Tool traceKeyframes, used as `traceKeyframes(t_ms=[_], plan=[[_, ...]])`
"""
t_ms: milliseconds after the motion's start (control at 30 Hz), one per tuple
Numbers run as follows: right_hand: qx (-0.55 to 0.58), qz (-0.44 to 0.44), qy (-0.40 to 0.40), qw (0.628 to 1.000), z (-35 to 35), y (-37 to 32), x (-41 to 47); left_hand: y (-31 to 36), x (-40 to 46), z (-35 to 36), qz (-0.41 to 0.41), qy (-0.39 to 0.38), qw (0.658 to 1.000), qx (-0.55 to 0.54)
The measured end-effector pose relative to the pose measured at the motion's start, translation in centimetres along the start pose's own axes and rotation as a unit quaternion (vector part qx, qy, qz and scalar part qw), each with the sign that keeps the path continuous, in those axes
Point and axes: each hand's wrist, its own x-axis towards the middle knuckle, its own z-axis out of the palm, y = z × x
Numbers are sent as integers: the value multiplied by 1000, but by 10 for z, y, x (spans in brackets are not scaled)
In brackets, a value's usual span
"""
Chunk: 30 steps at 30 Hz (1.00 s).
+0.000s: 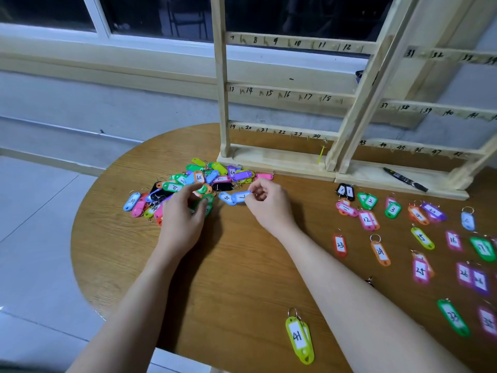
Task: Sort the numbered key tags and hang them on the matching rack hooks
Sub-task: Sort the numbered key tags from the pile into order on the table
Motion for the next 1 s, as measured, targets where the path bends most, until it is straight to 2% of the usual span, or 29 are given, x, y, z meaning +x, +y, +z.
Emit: traceKeyframes(t_ms=[133,367,667,867,1000], plan=[[-4,3,3,1000,-1,2,1,-4,1,2,32,-16,999,24],[28,22,6,999,-23,-3,0,25,-11,0,59,0,997,-57],[-57,-13,28,998,-138,12,-33,112,-25,55,50,-42,980,-190],[-69,23,73,995,-227,50,-60,159,-30,102,74,-109,963,-237],[-100,61,102,988,-288,76,-67,185,-30,129,98,-170,953,-231]])
